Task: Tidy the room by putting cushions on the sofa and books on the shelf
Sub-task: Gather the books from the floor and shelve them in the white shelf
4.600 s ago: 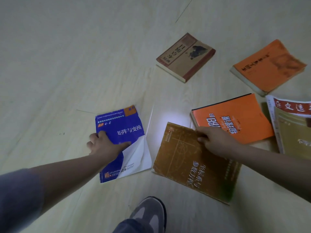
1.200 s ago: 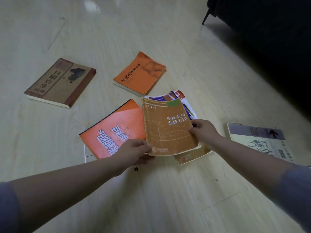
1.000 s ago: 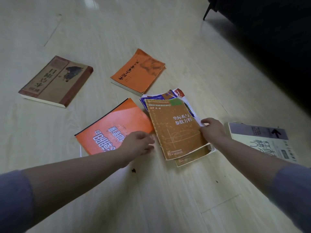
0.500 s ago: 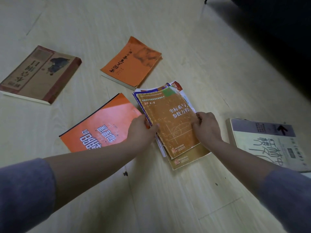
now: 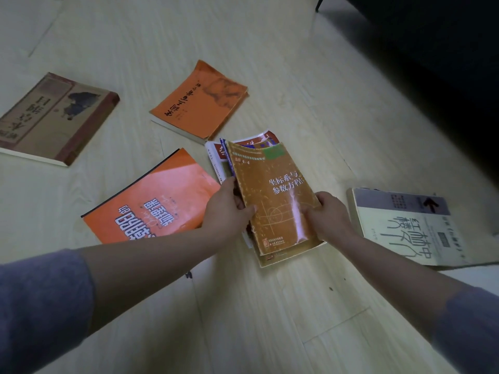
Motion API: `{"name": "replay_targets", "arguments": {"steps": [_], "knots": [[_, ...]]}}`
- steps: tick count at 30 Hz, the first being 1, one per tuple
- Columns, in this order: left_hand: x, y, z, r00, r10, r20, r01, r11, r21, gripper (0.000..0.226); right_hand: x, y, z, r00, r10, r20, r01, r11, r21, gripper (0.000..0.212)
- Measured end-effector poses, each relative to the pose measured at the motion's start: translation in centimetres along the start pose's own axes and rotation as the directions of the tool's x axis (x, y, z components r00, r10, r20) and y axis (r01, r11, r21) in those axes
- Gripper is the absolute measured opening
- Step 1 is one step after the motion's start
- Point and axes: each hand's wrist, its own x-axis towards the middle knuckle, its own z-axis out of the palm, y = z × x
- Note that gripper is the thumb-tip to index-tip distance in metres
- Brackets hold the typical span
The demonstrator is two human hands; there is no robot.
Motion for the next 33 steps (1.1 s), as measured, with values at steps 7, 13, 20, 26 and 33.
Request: {"name": "replay_targets", "arguments": {"steps": [7,13,20,26,33], "knots": [[-1.4,-0.8,1.5,0.978,-0.173,0.119,0.164,0.984,0.075,0.013,-1.1,1.5,-0.5,0.993,0.119,-0.017,-0.121,0.982,-0.147,0.011],[-0.2,-0.5,1.4,0.98,-0.199,0.001,0.195,0.964,0.181,0.031,-1.5,2.4,-0.4,0.987,0.158,0.038,-0.151,0.978,-0.143,0.035],[1.7,-1.1,1.0,0.945,-0.325,-0.027,0.326,0.944,0.055,0.053,-1.7,3.0,0.4,0.999,0.051,0.0,-0.051,0.998,-0.035,0.037],[2.6,-1.2,0.3,0.95,-0.309,-0.055,0.312,0.947,0.08,0.045,-0.4,1.5,0.4,0.991,0.047,-0.125,-0.028,0.989,0.147,0.035],[3.3,-1.4,0.0,0.942,-0.331,-0.065,0.334,0.941,0.057,0.046,2.8,-0.2,1.6,0.991,0.023,-0.129,-0.023,1.0,0.003,0.03]]}}
